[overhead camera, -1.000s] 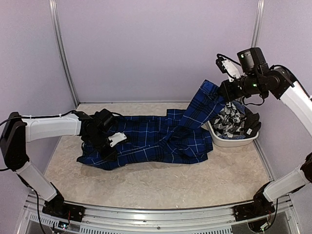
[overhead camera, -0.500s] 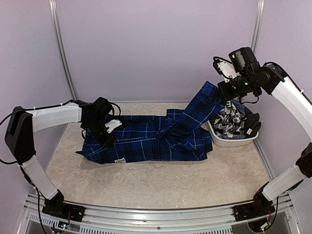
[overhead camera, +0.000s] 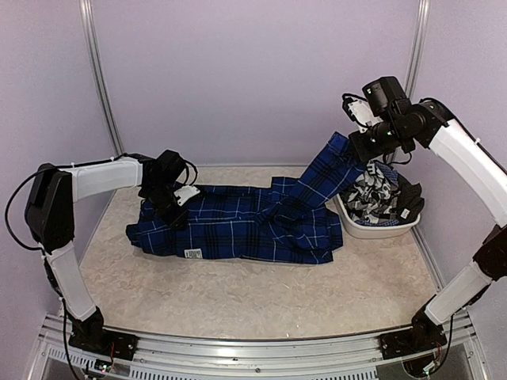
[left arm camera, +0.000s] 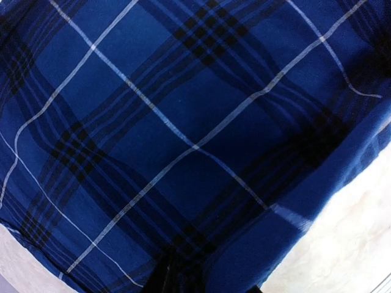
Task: Fold and stack the long sleeve shirts
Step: Fold the flattened shirt at the center of the board.
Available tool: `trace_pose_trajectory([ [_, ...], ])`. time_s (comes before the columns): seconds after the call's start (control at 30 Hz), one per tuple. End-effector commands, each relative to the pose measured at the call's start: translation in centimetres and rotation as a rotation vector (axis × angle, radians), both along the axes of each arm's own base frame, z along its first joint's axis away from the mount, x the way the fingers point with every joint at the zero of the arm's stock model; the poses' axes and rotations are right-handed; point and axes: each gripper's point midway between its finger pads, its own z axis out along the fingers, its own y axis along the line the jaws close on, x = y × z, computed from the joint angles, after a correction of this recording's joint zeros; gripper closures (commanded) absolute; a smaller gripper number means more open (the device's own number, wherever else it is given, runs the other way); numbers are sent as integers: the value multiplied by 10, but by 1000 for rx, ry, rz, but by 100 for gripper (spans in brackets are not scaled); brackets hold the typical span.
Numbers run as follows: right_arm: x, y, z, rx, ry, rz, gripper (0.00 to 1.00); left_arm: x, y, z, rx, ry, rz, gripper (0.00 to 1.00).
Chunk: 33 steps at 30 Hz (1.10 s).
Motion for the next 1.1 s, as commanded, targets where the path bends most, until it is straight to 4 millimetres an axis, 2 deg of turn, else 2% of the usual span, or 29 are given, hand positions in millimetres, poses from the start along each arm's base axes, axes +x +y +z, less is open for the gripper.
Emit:
trace_pose_trajectory([
  [0.0,18,-6,8,-12,-44,-43,100,14,15,4,29,-32,48,73],
  [0.07,22,-7,4,-26,-37,-56,100,17,19,3,40,-47,58,64],
  [0.27,33,-17,-1,-79,-32,-110,100,23,37,-3,117,-89,108,48],
  [0.47,37,-16,7,-75,-46,-115,100,33,57,-5,209,-154,174,33],
  [0.67,38,1,11,-21,-49,-36,100,48,70,0,268,-237,241,22],
  [0.77,36,16,8,26,-35,33,100,55,77,5,306,-279,276,15],
  [0.87,34,30,2,67,-14,94,100,63,81,9,326,-322,301,11],
  [1.07,38,26,-7,45,-7,64,100,67,95,14,397,-368,360,6],
])
